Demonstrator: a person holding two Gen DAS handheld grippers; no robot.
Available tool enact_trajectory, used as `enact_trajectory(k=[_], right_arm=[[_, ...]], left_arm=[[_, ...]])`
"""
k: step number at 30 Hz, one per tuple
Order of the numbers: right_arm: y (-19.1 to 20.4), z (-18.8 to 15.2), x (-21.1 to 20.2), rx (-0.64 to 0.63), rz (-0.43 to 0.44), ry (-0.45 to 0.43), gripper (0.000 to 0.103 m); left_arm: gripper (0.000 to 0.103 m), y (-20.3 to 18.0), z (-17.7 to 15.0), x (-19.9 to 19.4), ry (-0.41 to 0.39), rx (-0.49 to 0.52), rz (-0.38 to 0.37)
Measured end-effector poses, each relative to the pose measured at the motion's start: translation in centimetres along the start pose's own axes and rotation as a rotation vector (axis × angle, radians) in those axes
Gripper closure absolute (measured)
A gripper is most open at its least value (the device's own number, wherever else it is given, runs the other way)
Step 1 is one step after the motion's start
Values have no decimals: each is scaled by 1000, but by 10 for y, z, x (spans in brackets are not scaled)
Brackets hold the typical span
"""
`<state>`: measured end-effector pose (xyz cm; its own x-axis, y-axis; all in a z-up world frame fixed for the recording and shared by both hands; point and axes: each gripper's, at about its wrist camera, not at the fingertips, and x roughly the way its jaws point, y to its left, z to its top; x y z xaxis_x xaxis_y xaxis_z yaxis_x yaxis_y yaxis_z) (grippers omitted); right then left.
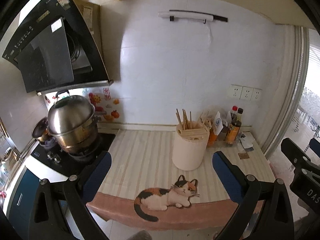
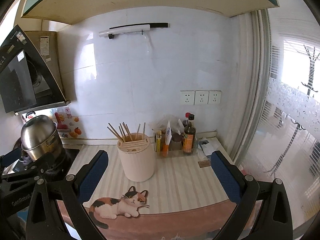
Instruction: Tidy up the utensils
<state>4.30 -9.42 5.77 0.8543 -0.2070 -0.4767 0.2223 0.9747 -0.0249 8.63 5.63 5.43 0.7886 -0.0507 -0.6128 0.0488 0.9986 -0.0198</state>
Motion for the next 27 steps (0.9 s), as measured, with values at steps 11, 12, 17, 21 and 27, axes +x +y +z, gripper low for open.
enact_trajectory(k=[11, 12, 17, 21, 27], right_arm=[[-13, 6, 7, -15, 31, 61, 0], [-13, 6, 6, -16, 33, 61, 0], [-12, 6, 5, -26, 39, 54, 0], [-11, 7, 5, -33, 46, 55, 0], [-9, 5, 5, -38, 47, 57, 0]], left_arm=[[0, -8, -6, -7, 46, -17, 34], [0, -9, -6, -8, 46, -15, 37], [0, -12, -7, -10, 40, -15, 47], [0, -11, -6, -12, 35, -16, 55], [0, -11, -7, -15, 32, -16, 62]])
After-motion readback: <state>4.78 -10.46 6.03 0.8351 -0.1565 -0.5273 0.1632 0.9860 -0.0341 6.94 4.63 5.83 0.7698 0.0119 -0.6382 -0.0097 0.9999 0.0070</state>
